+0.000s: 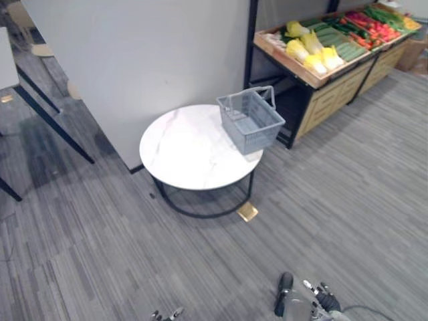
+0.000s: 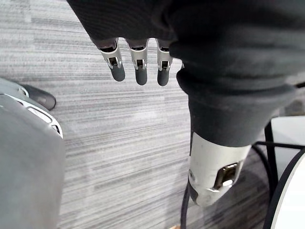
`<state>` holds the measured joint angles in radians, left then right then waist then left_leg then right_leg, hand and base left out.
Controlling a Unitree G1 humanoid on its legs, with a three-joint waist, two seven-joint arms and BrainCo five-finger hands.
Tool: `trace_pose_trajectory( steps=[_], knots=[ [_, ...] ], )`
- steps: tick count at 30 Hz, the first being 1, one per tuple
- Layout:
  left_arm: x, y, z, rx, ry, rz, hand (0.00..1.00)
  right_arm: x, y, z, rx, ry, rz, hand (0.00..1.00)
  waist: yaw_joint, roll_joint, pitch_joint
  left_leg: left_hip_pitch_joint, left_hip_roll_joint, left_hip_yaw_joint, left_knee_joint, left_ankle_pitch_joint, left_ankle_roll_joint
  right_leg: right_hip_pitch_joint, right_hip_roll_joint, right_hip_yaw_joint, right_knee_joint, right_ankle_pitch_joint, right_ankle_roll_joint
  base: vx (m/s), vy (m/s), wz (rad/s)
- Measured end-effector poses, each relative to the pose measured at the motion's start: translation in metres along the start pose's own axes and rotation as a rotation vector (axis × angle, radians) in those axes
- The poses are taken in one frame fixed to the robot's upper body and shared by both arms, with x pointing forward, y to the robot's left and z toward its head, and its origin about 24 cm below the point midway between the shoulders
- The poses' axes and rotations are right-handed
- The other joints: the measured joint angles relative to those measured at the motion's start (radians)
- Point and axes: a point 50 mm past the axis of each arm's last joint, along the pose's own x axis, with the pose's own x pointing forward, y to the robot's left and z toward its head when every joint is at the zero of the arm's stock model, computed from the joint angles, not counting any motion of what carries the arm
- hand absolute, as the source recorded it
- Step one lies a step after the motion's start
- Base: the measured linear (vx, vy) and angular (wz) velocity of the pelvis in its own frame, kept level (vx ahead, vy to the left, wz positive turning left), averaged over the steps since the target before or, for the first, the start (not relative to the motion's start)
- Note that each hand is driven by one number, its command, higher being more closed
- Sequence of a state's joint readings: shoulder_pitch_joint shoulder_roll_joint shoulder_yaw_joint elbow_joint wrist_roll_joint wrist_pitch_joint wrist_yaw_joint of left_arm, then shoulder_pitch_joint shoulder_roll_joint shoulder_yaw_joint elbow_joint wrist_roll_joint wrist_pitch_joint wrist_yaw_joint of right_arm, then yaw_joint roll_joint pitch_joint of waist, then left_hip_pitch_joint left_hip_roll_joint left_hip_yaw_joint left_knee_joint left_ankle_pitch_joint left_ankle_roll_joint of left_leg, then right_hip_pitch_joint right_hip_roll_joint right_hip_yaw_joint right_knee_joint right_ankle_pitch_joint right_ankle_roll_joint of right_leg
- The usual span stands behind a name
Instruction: Pick vegetable in the basket
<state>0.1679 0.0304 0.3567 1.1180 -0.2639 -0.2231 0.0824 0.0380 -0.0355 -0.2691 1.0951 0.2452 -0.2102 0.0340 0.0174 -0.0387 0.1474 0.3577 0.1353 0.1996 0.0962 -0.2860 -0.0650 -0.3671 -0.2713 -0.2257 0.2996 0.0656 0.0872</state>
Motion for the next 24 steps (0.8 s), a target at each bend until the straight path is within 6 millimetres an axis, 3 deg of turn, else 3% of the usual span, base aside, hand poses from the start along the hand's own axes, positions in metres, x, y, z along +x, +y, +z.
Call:
trace_pose_trajectory(
  steps=[1,2,3,4,5,6,7,8,9,12,15,17,18,19,20,22,23,24],
  knots=[
    [-0.002,0.001,-0.005,-0.014,0.017,0.008,0.0,0.0,-0.001,0.001,-0.007,-0.005,-0.001,0.0,0.001,0.006,0.001,0.002,0.022,-0.023,0.02,0.001,0.001,-0.015,0.012,-0.007,0.055,-0.006,-0.001,0.5,-0.492,0.0],
    [-0.005,0.0,-0.016,-0.049,0.049,0.02,0.0,0.001,-0.006,0.005,-0.018,-0.014,-0.01,0.0,0.01,0.053,-0.019,-0.023,0.071,-0.058,0.087,0.009,0.009,-0.03,0.053,-0.021,0.116,-0.072,-0.025,0.51,-0.503,-0.33],
    [-0.009,-0.003,-0.026,-0.091,0.079,0.029,0.0,0.003,-0.011,0.008,-0.029,-0.011,-0.019,0.0,0.016,0.084,-0.032,-0.104,0.134,-0.143,0.249,0.057,0.022,-0.024,0.117,-0.042,0.126,-0.124,-0.052,0.65,-0.602,-0.36],
    [-0.009,-0.002,-0.027,-0.107,0.085,0.034,0.0,0.003,-0.011,0.008,-0.031,-0.007,-0.02,0.0,0.013,0.096,-0.033,-0.161,0.154,-0.185,0.351,0.11,0.023,-0.009,0.14,-0.054,0.117,-0.139,-0.063,0.67,-0.554,-0.21],
    [-0.01,-0.003,-0.028,-0.125,0.091,0.032,0.0,0.002,-0.013,0.006,-0.034,0.004,-0.027,0.0,0.01,0.097,-0.021,-0.259,0.181,-0.232,0.526,0.263,0.027,0.041,0.174,-0.074,0.084,-0.162,-0.078,0.57,-0.418,0.05],
    [-0.009,-0.003,-0.028,-0.132,0.091,0.03,0.0,0.002,-0.014,0.006,-0.035,0.008,-0.032,0.0,0.009,0.097,-0.013,-0.305,0.198,-0.238,0.615,0.302,0.009,0.075,0.19,-0.081,0.059,-0.17,-0.087,0.55,-0.353,0.16],
    [-0.007,-0.005,-0.023,-0.133,0.082,0.018,0.0,0.002,-0.016,0.003,-0.037,0.021,-0.038,0.0,0.014,0.093,0.007,-0.382,0.231,-0.202,0.781,0.26,0.004,0.159,0.219,-0.096,0.009,-0.177,-0.102,0.52,-0.31,0.16],
    [-0.006,-0.005,-0.02,-0.145,0.074,0.016,0.0,0.001,-0.015,-0.001,-0.038,0.047,-0.043,0.0,0.024,0.076,0.021,-0.435,0.233,-0.143,0.873,0.198,-0.002,0.241,0.23,-0.103,-0.033,-0.181,-0.112,0.49,-0.295,0.16],
    [-0.005,-0.004,-0.018,-0.14,0.07,0.014,0.0,0.001,-0.015,-0.003,-0.037,0.055,-0.043,0.0,0.026,0.069,0.024,-0.457,0.224,-0.114,0.891,0.176,-0.004,0.278,0.232,-0.106,-0.057,-0.184,-0.111,0.44,-0.27,0.14],
    [-0.004,-0.007,-0.013,-0.077,0.054,-0.018,0.0,0.004,-0.009,0.002,-0.039,0.049,-0.031,0.0,0.03,0.064,0.026,-0.585,0.133,0.011,0.781,0.092,-0.011,0.395,0.242,-0.135,-0.18,-0.187,-0.11,0.36,-0.19,0.24],
    [-0.002,-0.011,-0.009,-0.068,0.039,-0.033,0.0,0.005,-0.003,0.004,-0.044,0.041,-0.019,0.0,0.048,0.067,0.026,-0.636,0.054,0.165,0.454,0.089,0.011,0.477,0.259,-0.18,-0.264,-0.198,-0.091,0.34,-0.065,0.46],
    [-0.003,-0.011,-0.01,-0.062,0.045,-0.034,0.0,0.008,0.002,0.013,-0.057,0.007,-0.006,0.0,0.066,0.07,0.025,-0.622,-0.036,0.199,0.129,0.191,0.046,0.528,0.274,-0.198,-0.306,-0.216,-0.065,0.43,0.034,0.23],
    [-0.003,-0.01,-0.012,-0.058,0.054,-0.029,0.0,0.008,0.003,0.014,-0.057,0.006,-0.004,0.0,0.09,0.064,0.023,-0.597,-0.052,0.199,0.069,0.292,0.087,0.55,0.274,-0.177,-0.317,-0.229,-0.051,0.38,0.06,-0.18],
    [-0.003,-0.009,-0.013,-0.059,0.057,-0.026,0.0,0.009,0.005,0.015,-0.057,0.003,0.001,0.0,0.095,0.064,0.021,-0.59,-0.056,0.203,0.061,0.309,0.102,0.555,0.273,-0.171,-0.316,-0.234,-0.046,0.48,0.096,-0.27],
    [-0.003,-0.003,-0.012,-0.066,0.055,-0.008,0.0,0.01,0.013,0.018,-0.052,-0.005,0.019,0.0,0.099,0.039,0.02,-0.56,-0.086,0.218,0.058,0.279,0.149,0.565,0.24,-0.151,-0.295,-0.259,-0.023,0.41,0.091,-0.1],
    [-0.003,-0.002,-0.012,-0.064,0.057,-0.005,0.0,0.012,0.015,0.021,-0.055,-0.011,0.026,0.0,0.099,0.037,0.02,-0.534,-0.097,0.225,0.068,0.247,0.173,0.553,0.212,-0.118,-0.213,-0.262,-0.019,0.36,0.121,-0.08],
    [-0.003,-0.001,-0.014,-0.063,0.065,-0.003,0.0,0.011,0.014,0.02,-0.058,-0.007,0.025,0.0,0.098,0.04,0.017,-0.504,-0.103,0.226,0.061,0.224,0.173,0.517,0.187,-0.091,-0.085,-0.276,0.003,0.38,0.173,-0.12],
    [-0.003,0.002,-0.015,-0.047,0.075,0.0,0.0,0.01,0.013,0.016,-0.062,0.005,0.024,0.0,0.094,0.035,0.014,-0.446,-0.118,0.226,0.039,0.186,0.159,0.41,0.136,-0.065,0.215,-0.277,0.038,0.37,0.172,-0.06]
  ],
)
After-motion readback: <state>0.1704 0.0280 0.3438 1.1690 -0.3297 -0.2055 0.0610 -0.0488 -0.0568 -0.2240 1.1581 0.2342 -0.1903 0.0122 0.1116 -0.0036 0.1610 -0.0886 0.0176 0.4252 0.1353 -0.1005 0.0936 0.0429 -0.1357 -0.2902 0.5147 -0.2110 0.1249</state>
